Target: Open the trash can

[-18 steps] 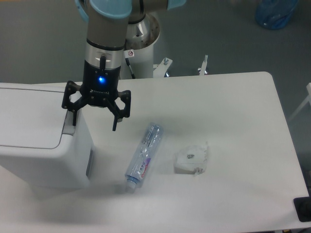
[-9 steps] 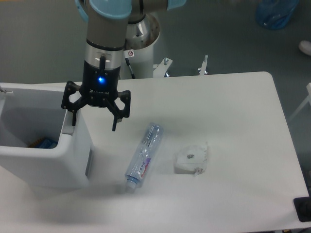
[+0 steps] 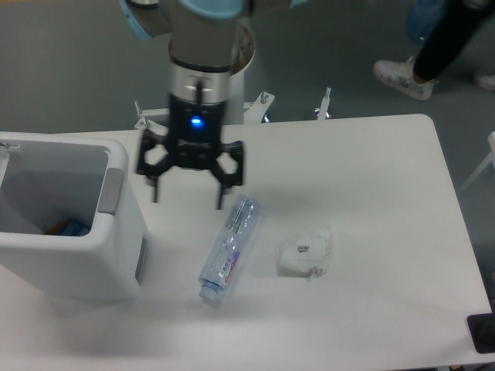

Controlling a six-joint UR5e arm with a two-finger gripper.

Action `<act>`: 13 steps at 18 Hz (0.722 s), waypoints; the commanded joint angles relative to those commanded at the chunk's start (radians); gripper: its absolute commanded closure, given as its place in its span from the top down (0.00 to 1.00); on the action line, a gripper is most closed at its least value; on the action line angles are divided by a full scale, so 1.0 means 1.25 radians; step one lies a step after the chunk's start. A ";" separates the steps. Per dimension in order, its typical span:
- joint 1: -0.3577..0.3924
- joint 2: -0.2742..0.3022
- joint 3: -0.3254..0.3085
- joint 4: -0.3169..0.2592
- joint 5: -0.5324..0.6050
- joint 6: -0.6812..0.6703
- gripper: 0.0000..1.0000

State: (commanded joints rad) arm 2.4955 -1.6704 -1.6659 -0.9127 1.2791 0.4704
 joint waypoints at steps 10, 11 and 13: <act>0.157 -0.144 0.054 -0.009 0.119 0.393 1.00; 0.163 -0.147 0.054 -0.011 0.131 0.450 1.00; 0.170 -0.149 0.048 -0.017 0.153 0.550 1.00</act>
State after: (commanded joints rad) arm 2.7074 -1.8561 -1.6060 -0.9342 1.4709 1.1576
